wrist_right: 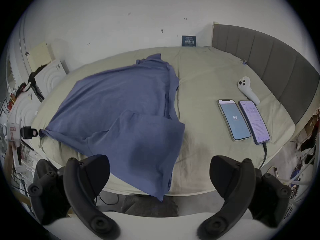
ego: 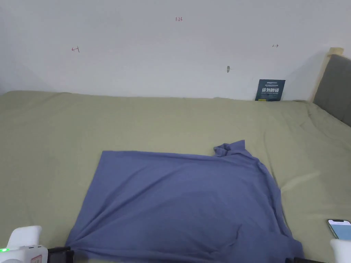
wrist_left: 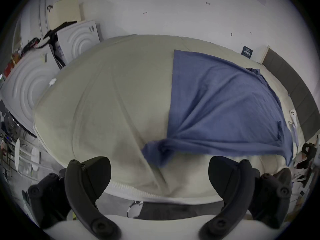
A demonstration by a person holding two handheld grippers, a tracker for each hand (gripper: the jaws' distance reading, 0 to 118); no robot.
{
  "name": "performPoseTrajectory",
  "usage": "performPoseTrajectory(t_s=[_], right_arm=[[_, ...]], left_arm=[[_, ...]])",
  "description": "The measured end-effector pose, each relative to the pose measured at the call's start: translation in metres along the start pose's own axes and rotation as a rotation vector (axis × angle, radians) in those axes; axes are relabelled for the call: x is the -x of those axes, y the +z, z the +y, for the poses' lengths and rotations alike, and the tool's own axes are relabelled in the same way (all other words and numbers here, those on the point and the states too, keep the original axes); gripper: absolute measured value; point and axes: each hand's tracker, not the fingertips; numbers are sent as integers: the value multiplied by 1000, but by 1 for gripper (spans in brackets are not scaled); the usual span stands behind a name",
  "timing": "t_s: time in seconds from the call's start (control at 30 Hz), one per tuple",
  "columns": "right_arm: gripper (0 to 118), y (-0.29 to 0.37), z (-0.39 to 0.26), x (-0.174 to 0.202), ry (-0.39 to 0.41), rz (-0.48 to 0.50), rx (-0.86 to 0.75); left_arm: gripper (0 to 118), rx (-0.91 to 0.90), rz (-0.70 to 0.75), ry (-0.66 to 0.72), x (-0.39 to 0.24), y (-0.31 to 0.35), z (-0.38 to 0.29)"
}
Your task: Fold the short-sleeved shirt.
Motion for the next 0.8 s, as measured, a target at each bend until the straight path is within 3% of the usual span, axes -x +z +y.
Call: performPoseTrajectory(t_s=[0.1,0.17,0.2,0.23,0.27,0.3,0.4,0.53,0.57,0.6,0.63,0.67,0.7,0.8], right_arm=[[115,7,2,3,2,-6,36],[108,11,2,7,5,36,74],[86,14,-1,9,1,64,59],[52,15,-4,18,12,70,67],[7,16,-6,23,19,77,69],[0,16,-8,26,40,82,59],[0,10,-7,37,77,51,60],[0,-10,-11,18,4,87,92],[0,-12,-10,14,-1,86,90],[0,-15,-9,8,-4,88,93],[0,-9,-9,15,13,53,74],[0,-8,-10,17,13,53,76],[0,-8,-10,14,20,54,78],[0,-8,-11,18,27,40,81]], left_arm=[[112,-27,-13,21,3,20,-8],[100,-56,-35,-2,4,30,-15],[66,-52,-32,-10,-2,41,-19],[20,-57,-42,-9,-4,46,-23],[0,-71,-74,-5,-5,50,-25],[0,-51,-108,-5,-5,49,-27],[0,-39,-84,-18,9,27,-27],[0,-11,-115,29,17,10,-17],[19,-33,-84,9,20,5,-12],[89,-25,-69,8,19,-1,-6],[118,17,-40,13,20,-11,-3],[116,-30,-89,51,21,-6,-1],[115,-81,-93,-7,20,-9,8],[114,-10,-42,47,11,-24,10]])
